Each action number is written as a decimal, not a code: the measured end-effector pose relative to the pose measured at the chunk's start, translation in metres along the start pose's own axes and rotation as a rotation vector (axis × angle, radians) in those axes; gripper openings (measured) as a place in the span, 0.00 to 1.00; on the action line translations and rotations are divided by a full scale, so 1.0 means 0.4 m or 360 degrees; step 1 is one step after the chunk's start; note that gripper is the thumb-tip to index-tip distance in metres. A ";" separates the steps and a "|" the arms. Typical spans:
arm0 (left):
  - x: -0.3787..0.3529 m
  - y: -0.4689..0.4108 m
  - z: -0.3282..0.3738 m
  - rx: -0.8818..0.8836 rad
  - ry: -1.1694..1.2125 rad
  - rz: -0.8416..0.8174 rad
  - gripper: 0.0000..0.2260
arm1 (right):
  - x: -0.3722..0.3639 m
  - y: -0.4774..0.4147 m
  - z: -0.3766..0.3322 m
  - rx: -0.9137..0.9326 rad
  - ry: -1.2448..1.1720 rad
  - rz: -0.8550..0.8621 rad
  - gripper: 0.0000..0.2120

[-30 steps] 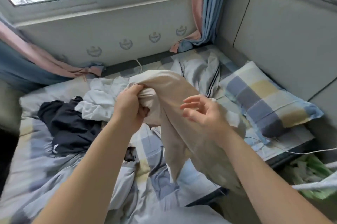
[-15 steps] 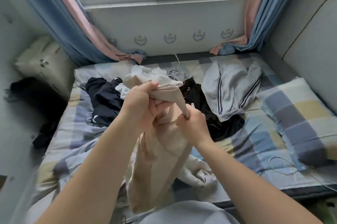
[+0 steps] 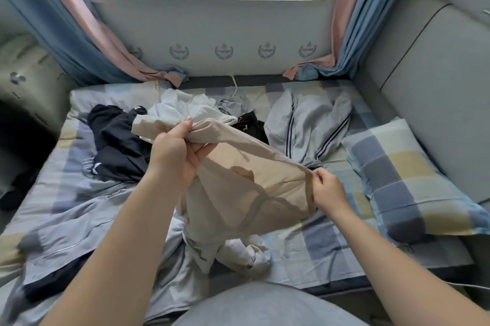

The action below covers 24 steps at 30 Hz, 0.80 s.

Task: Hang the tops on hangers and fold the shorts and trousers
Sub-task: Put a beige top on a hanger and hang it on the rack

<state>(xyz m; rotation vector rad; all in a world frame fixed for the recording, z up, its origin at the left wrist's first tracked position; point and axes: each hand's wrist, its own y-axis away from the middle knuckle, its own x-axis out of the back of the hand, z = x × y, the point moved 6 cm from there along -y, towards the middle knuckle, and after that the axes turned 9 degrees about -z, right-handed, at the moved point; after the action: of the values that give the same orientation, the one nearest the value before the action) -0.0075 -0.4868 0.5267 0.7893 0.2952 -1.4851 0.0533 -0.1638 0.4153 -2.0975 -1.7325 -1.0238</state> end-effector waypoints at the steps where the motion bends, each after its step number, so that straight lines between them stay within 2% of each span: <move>1: -0.009 -0.008 -0.022 0.0012 -0.0051 0.0014 0.06 | 0.028 -0.004 0.004 0.0023 -0.0040 0.0001 0.13; 5: -0.045 -0.030 -0.130 0.0149 -0.0458 0.0042 0.08 | 0.122 -0.028 -0.028 0.0208 -0.0061 -0.0024 0.14; 9: -0.100 -0.023 -0.254 0.0360 -0.0742 -0.0071 0.12 | 0.182 -0.032 -0.067 0.0367 -0.0292 -0.0110 0.18; 14: -0.198 0.022 -0.405 0.0463 -0.1284 -0.0491 0.15 | 0.219 -0.035 -0.083 0.0381 -0.0550 -0.0222 0.18; 16: -0.229 0.050 -0.467 0.0477 -0.1532 -0.0750 0.19 | 0.225 -0.033 -0.089 0.0359 -0.0709 -0.0282 0.17; 18: -0.241 0.070 -0.523 0.0488 -0.1814 -0.0892 0.22 | 0.230 -0.029 -0.100 0.0365 -0.0815 -0.0338 0.16; 21: -0.236 0.072 -0.562 0.0340 -0.2336 -0.0803 0.17 | 0.234 -0.024 -0.113 0.0377 -0.0977 -0.0420 0.15; 24: -0.231 0.068 -0.556 0.0148 -0.2398 -0.0607 0.09 | 0.246 -0.028 -0.101 0.0328 -0.1095 -0.0404 0.15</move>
<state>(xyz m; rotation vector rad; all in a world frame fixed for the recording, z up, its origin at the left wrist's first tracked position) 0.0719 -0.2784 0.4318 -0.4799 -0.8024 -2.0521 0.0336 -0.1090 0.5049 -2.2815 -2.3308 -0.1274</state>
